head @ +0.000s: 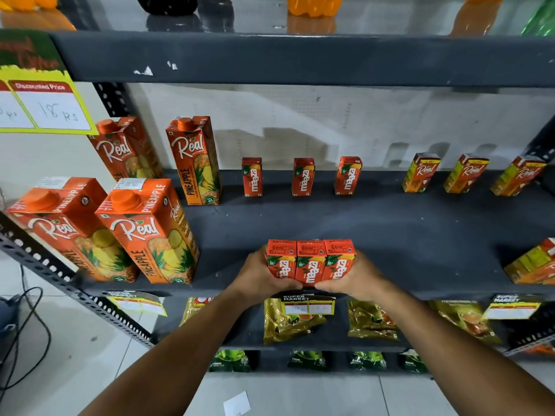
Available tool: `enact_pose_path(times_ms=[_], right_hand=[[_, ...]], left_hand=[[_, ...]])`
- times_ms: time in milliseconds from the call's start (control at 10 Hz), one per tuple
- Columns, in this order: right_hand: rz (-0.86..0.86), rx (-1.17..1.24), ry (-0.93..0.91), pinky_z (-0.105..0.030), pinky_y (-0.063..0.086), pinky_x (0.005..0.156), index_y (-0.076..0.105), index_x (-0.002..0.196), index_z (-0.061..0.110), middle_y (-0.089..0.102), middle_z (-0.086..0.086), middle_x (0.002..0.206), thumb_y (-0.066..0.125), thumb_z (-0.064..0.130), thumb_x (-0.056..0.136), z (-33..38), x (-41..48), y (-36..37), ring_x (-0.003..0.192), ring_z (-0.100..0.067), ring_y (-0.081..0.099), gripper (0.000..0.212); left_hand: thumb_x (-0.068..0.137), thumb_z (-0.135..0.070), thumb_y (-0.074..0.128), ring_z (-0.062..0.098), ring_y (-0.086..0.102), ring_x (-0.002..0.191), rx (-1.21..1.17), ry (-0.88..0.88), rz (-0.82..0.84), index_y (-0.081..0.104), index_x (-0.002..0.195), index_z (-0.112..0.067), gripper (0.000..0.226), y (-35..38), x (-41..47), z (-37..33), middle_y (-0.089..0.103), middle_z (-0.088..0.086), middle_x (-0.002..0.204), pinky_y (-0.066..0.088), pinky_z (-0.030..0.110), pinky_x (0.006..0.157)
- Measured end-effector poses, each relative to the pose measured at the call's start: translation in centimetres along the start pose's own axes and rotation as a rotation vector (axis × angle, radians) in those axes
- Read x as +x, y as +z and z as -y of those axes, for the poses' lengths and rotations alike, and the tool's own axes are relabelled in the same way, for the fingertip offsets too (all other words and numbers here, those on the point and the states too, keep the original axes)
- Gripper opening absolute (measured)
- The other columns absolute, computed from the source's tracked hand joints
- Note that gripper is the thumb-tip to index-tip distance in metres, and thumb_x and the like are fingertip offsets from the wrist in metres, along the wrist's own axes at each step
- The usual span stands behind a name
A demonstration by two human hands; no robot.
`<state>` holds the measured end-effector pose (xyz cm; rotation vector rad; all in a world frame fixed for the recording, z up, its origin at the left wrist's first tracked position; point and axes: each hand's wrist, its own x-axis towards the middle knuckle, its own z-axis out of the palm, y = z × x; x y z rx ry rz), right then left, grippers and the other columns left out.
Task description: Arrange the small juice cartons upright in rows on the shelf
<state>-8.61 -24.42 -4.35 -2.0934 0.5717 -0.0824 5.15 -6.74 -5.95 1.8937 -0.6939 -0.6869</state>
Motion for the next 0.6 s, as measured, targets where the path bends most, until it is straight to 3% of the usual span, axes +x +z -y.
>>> enact_pose_path(times_ms=[300,400,500,600], right_hand=[[0.002,-0.017,0.001,-0.038,0.057,0.084,0.062,0.086,0.038,0.069,0.014,0.087,0.092,0.018,0.057,0.2,-0.3,0.2,0.084,-0.004,0.067,0.047],[0.027,-0.015,0.017,-0.044,0.056,0.089,0.061,0.098,0.037,0.069,0.013,0.095,0.093,0.020,0.055,0.6,0.1,0.0,0.090,-0.006,0.066,0.056],[0.056,0.058,-0.002,-0.043,0.050,0.098,0.042,0.134,0.035,0.061,0.012,0.117,0.093,0.018,0.056,0.1,-1.2,-0.7,0.109,-0.007,0.060,0.095],[-0.221,0.075,-0.137,-0.034,0.042,0.103,0.025,0.145,0.039,0.047,0.021,0.135,0.082,0.032,0.069,-2.2,-7.4,-1.8,0.126,0.000,0.044,0.095]], left_hand=[[0.049,-0.019,0.095,0.003,0.067,0.092,0.035,0.021,-0.004,0.057,0.108,-0.028,0.072,-0.2,-0.1,-0.4,0.071,-0.008,0.099,0.053,0.028,0.086],[0.047,-0.017,0.096,0.005,0.066,0.095,0.052,-0.003,-0.007,0.053,0.105,-0.033,0.074,-0.1,-0.1,-0.6,0.069,-0.008,0.100,0.053,0.030,0.087],[0.042,-0.024,0.098,0.010,0.063,0.106,0.030,-0.004,-0.002,0.046,0.122,-0.032,0.096,-0.3,-0.9,-0.7,0.065,-0.006,0.113,0.052,0.036,0.093],[0.061,-0.055,0.083,0.017,0.038,0.135,0.256,0.182,-0.152,0.011,0.149,-0.028,0.117,-0.5,-3.0,-1.1,0.038,0.002,0.149,0.031,0.040,0.111]])
